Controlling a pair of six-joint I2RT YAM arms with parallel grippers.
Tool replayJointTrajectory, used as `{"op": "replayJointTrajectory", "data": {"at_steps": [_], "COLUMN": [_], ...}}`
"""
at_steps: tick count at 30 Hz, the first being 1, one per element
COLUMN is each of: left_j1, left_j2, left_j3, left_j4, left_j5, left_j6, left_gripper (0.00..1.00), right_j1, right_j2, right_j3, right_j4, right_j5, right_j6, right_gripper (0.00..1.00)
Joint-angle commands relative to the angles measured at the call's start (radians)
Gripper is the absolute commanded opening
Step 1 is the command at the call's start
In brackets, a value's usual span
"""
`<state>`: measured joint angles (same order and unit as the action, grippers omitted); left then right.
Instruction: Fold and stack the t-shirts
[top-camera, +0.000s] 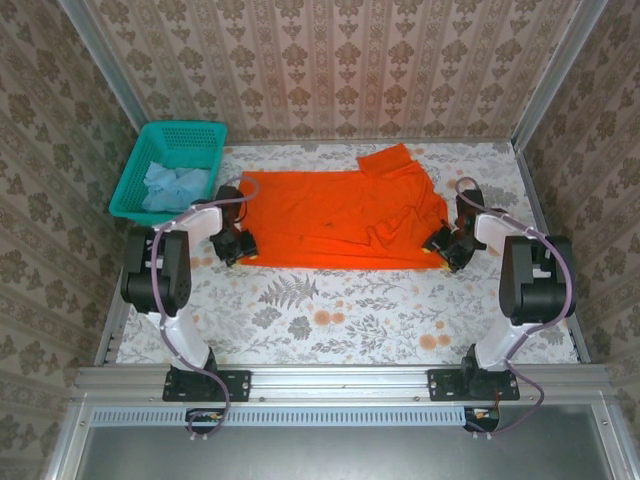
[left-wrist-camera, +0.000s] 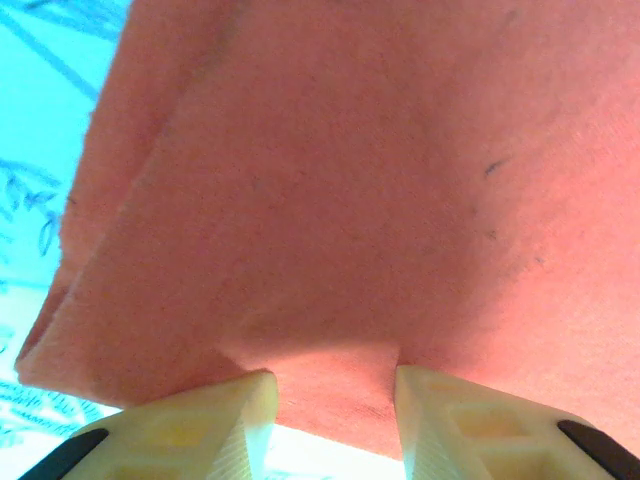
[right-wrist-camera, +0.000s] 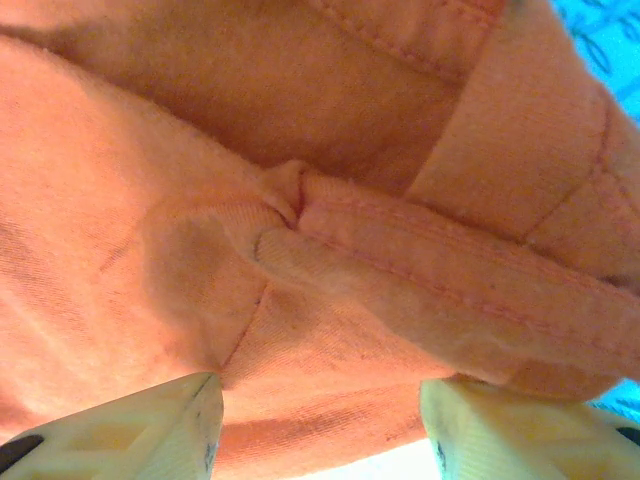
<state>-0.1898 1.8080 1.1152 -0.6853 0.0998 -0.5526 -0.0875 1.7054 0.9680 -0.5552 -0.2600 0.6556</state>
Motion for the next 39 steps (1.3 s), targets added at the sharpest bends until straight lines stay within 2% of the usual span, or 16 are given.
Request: {"op": "replayJointTrajectory", "data": {"at_steps": [1,4,10,17,20,22,25,29,31,34,39], "left_j1": [0.024,0.024,0.034,0.041,0.041,0.036,0.022,0.003,-0.001,-0.001,0.019], "left_j2": [-0.009,-0.046,-0.093,-0.144,-0.164,-0.186,-0.211,-0.215,-0.203,-0.171,-0.123], "left_j3": [-0.08,-0.113,-0.147,-0.107,-0.075,-0.061,-0.041,-0.04,-0.054,-0.075,-0.107], "left_j4": [-0.062,-0.062,-0.075,-0.116,-0.129,-0.128,-0.13,-0.121,-0.109,-0.094,-0.083], "left_j5": [-0.081,-0.075,-0.077,-0.07,-0.043,-0.012,0.014,0.035,0.039,0.019,-0.026], "left_j6": [0.022,0.014,0.007,0.002,-0.006,-0.014,-0.016,-0.005,-0.003,0.005,0.017], "left_gripper": [0.39,0.39,0.4,0.45,0.52,0.54,0.54,0.5,0.49,0.48,0.47], "right_j1": [-0.029,-0.029,-0.032,-0.107,-0.118,-0.116,-0.094,-0.024,0.01,0.058,0.071], "right_j2": [-0.012,-0.065,-0.199,-0.308,-0.308,-0.308,-0.3,-0.308,-0.345,-0.322,-0.192], "right_j3": [-0.073,-0.12,-0.207,-0.152,-0.12,-0.119,-0.125,-0.144,-0.156,-0.159,-0.136], "right_j4": [-0.074,-0.072,-0.056,-0.141,-0.168,-0.157,-0.148,-0.154,-0.131,-0.105,-0.095], "right_j5": [0.078,0.058,0.007,0.063,0.07,0.018,-0.074,-0.083,-0.102,-0.112,-0.031], "right_j6": [0.0,0.015,0.04,0.011,-0.015,-0.017,-0.017,-0.008,0.004,0.018,0.019], "right_gripper": [0.6,0.62,0.72,0.71,0.67,0.61,0.54,0.43,0.41,0.41,0.4]}}
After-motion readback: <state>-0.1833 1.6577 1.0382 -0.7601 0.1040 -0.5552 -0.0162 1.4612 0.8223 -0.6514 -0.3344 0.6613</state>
